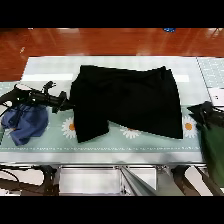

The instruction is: Fold the shirts.

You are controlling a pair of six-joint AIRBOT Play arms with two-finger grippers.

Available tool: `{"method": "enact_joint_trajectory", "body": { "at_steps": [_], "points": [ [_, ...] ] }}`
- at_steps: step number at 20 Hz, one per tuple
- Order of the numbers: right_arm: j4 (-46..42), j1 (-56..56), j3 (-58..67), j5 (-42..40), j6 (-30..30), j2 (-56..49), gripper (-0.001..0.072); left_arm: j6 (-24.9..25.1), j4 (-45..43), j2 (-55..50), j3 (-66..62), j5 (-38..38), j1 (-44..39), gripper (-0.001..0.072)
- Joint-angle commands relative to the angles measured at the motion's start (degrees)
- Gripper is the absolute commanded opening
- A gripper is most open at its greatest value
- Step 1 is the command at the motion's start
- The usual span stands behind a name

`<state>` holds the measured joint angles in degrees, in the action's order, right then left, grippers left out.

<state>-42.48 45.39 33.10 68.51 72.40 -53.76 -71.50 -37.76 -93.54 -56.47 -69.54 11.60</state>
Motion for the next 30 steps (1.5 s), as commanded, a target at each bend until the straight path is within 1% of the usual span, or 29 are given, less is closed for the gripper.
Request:
{"method": "enact_joint_trajectory", "body": {
  "at_steps": [1, 4, 7, 8, 9, 11, 13, 17, 21, 23, 25, 26, 27, 28, 30],
  "points": [
    [-10.0, 7.3, -1.2, 4.6, 3.4, 0.5, 0.0410, 0.6, 0.1, 1.3, -2.8, -2.1, -0.6, 0.0020],
    [-12.7, 6.1, -5.8, 7.6, 4.1, 0.7, 0.0410, 0.5, 0.1, 2.6, -3.7, -2.1, -0.6, 0.0020],
    [-22.6, 3.8, -9.1, 7.7, 8.9, 0.6, 0.0410, 0.4, 0.1, 2.7, -3.7, -2.5, -0.9, 0.0020],
    [-24.6, 3.8, -9.4, 7.4, 10.1, 0.6, 0.0410, 0.4, 0.1, 2.7, -3.7, -2.6, -1.1, 0.0020],
    [-24.8, 3.8, -9.4, 7.4, 10.6, 0.6, 0.0410, 0.4, 0.1, 2.7, -3.7, -2.7, -1.4, 0.0020],
    [-22.4, 3.8, -9.4, 8.0, 10.0, -0.5, 0.0410, 0.4, 0.0, 2.7, -3.7, -2.3, -2.0, 0.0020],
    [-22.6, 3.8, -9.4, 8.3, 9.9, -3.3, 0.0410, 0.4, 0.1, 2.7, -3.7, -1.8, -2.6, 0.0020],
    [-19.3, 3.8, -9.4, 3.5, 9.2, -6.9, 0.0410, 0.4, 0.1, 2.7, -3.7, -1.8, -2.8, 0.0020],
    [-7.2, 3.8, -9.4, -2.1, 4.4, -10.9, 0.0410, 0.4, 0.1, 2.7, -3.7, -1.8, -2.8, 0.0020],
    [-1.6, 3.3, -9.4, -3.3, 1.5, -12.8, 0.0410, 0.4, 0.1, 2.7, -3.7, -1.6, -2.8, 0.0020],
    [0.6, -0.2, -9.4, -5.0, 0.3, -14.1, 0.0399, 0.4, 0.1, 2.7, -3.7, -1.3, -2.8, 0.0021],
    [1.2, -3.1, -9.3, -6.3, 0.2, -14.4, 0.0315, 0.3, 0.1, 2.7, -3.7, -1.2, -2.9, 0.0020],
    [2.3, -5.8, -8.8, -7.4, -0.3, -14.3, 0.0138, 0.3, 0.1, 2.7, -3.7, -1.2, -2.9, 0.0020],
    [4.8, -8.3, -7.4, -7.0, -3.5, -14.3, 0.0027, 0.2, 0.1, 2.9, -3.9, -1.3, -2.9, 0.0020],
    [7.6, -12.6, -1.7, -4.0, -4.3, -13.6, 0.0027, 0.1, 0.1, 4.2, -5.7, -2.1, -2.4, 0.0020]
  ]
}}
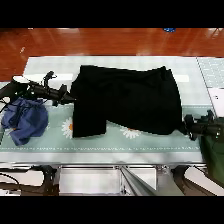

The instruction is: Fold the shirts.

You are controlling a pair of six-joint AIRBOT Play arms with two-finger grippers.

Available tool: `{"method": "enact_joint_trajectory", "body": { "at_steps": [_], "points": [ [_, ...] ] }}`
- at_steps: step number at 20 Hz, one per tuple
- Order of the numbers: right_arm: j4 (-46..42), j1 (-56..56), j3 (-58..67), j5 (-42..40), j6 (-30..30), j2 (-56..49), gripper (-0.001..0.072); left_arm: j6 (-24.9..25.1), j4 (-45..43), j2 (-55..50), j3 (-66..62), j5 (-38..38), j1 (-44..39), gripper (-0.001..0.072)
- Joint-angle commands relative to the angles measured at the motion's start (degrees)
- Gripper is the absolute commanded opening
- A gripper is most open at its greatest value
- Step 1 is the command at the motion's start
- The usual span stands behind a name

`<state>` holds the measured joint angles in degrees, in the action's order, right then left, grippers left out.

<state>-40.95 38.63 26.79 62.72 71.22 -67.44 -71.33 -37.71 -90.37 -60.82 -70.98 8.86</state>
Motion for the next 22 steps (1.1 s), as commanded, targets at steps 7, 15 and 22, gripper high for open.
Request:
{"method": "enact_joint_trajectory", "body": {
  "at_steps": [7, 15, 22],
  "points": [
    [6.0, -15.7, 47.7, 3.2, 3.8, 7.5, 0.0026, -2.1, 3.2, 13.9, -28.2, -3.6, 5.2, 0.0020],
    [3.3, -14.4, 86.6, 5.1, 9.4, 10.0, 0.0026, -5.9, 3.0, 28.0, -58.0, -4.1, 14.6, 0.0020],
    [-12.4, -14.4, 86.8, 15.0, 10.2, 24.6, 0.0026, -8.4, -15.4, 45.6, -56.6, -5.2, 14.6, 0.0020]
  ]
}}
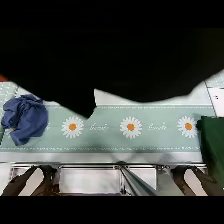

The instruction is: Fold the shirts.

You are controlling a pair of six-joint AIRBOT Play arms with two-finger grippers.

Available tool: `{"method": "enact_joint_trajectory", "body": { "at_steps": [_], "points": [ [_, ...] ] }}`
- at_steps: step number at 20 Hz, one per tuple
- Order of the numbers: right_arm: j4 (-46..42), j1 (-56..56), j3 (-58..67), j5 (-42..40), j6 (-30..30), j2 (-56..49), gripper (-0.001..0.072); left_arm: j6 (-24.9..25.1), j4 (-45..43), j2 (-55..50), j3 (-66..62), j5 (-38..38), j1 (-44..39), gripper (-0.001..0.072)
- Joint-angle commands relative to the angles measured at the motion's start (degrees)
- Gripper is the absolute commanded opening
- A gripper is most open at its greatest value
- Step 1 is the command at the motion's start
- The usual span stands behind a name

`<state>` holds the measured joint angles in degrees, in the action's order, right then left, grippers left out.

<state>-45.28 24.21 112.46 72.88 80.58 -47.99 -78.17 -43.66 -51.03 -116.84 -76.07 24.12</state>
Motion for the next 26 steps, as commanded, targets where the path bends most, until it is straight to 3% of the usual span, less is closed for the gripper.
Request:
{"method": "enact_joint_trajectory", "body": {
  "at_steps": [1, 6, 9, 13, 17, 20, 23, 26],
  "points": [
    [-11.4, 0.0, 1.1, 7.0, 1.7, 7.1, 0.0027, -2.7, -13.2, 8.1, -0.6, -0.2, -2.9, 0.0020],
    [-20.3, 0.0, -0.1, 13.8, 5.4, 12.9, 0.0027, -7.4, -36.0, 14.2, 3.0, -5.2, -19.0, 0.0020],
    [-21.5, 0.0, -8.5, 13.8, 5.9, 14.6, 0.0026, -11.6, -45.0, 14.3, 9.5, -7.7, -22.8, 0.0020],
    [-16.3, 0.0, -27.2, 9.1, 4.9, 14.5, 0.0026, -12.8, -44.3, 11.1, 23.8, -6.1, -22.7, 0.0020],
    [-5.9, 0.0, -42.6, 2.7, -2.4, 6.8, 0.0026, -12.7, -39.9, 0.3, 35.2, 5.7, -22.7, 0.0020],
    [-3.8, 0.0, -44.8, -4.4, -5.7, -5.7, 0.0026, -12.5, -33.4, -11.7, 36.7, 17.1, -22.7, 0.0020],
    [7.8, 0.0, -44.3, -10.8, -10.8, -19.8, 0.0026, -12.6, -29.9, -24.6, 36.0, 28.4, -22.7, 0.0021],
    [17.3, -0.3, -41.1, -15.6, -14.4, -33.0, 0.0027, -13.0, -22.9, -35.9, 33.1, 30.7, -22.7, 0.0020]
  ]
}}
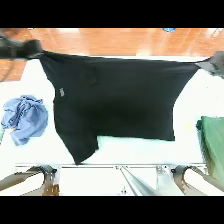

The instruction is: Fold the shirts.

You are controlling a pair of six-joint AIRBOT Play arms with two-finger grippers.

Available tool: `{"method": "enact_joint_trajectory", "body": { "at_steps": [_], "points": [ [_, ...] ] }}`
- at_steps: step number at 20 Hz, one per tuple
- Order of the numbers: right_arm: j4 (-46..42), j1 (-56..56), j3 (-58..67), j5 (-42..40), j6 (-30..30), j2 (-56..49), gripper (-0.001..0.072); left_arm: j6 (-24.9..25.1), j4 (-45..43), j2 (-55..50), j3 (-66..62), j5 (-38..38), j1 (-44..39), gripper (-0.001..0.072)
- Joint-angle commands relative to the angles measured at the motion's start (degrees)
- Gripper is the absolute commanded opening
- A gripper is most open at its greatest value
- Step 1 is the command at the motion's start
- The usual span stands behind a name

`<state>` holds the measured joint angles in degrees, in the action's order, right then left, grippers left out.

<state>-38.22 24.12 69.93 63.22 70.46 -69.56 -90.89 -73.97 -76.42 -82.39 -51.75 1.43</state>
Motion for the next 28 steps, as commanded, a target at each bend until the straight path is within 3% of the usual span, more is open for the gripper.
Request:
{"method": "enact_joint_trajectory", "body": {
  "at_steps": [1, 5, 9, 13, 17, 19, 24, 26, 27, 28],
  "points": [
    [10.1, -0.6, 3.1, -7.0, -4.3, -14.8, 0.0026, -0.3, 10.2, -13.8, -1.9, 6.6, 0.0, 0.0021],
    [9.5, -2.9, 7.5, -7.7, -3.6, -23.9, 0.0026, -0.3, 16.5, -21.7, -2.3, 6.3, 0.0, 0.0021],
    [6.7, -3.2, 7.8, -7.2, -3.0, -25.4, 0.0027, 0.2, 17.1, -23.2, -2.3, 4.2, 0.0, 0.0021],
    [6.2, -0.8, 7.8, -0.2, -2.8, -24.5, 0.0027, 0.4, 17.0, -23.1, -7.2, -5.5, 2.7, 0.0021],
    [-4.3, -0.5, 6.8, 7.4, -1.0, -24.0, 0.0027, 6.9, 15.6, -23.6, -5.4, -14.8, 3.5, 0.0021],
    [-8.7, -1.2, 4.0, 7.5, 0.5, -24.0, 0.0027, 6.9, 15.0, -24.0, -1.8, -14.5, 3.4, 0.0021],
    [-10.0, -1.6, 1.4, 7.1, 1.0, -24.0, 0.0027, 6.9, 14.9, -24.8, 0.1, -15.0, 4.4, 0.0021],
    [-12.9, -1.6, 1.4, 6.9, 4.0, -24.0, 0.0027, 6.9, 14.9, -24.8, 0.1, -15.4, 4.4, 0.0021],
    [-14.6, -1.6, 1.4, 6.9, 6.1, -24.0, 0.0045, 6.9, 15.1, -24.8, 0.1, -15.9, 4.3, 0.0021],
    [-15.9, -1.6, 1.4, 7.1, 8.2, -24.0, 0.0215, 6.7, 15.3, -24.8, 0.1, -16.9, 4.3, 0.0057]
  ]
}}
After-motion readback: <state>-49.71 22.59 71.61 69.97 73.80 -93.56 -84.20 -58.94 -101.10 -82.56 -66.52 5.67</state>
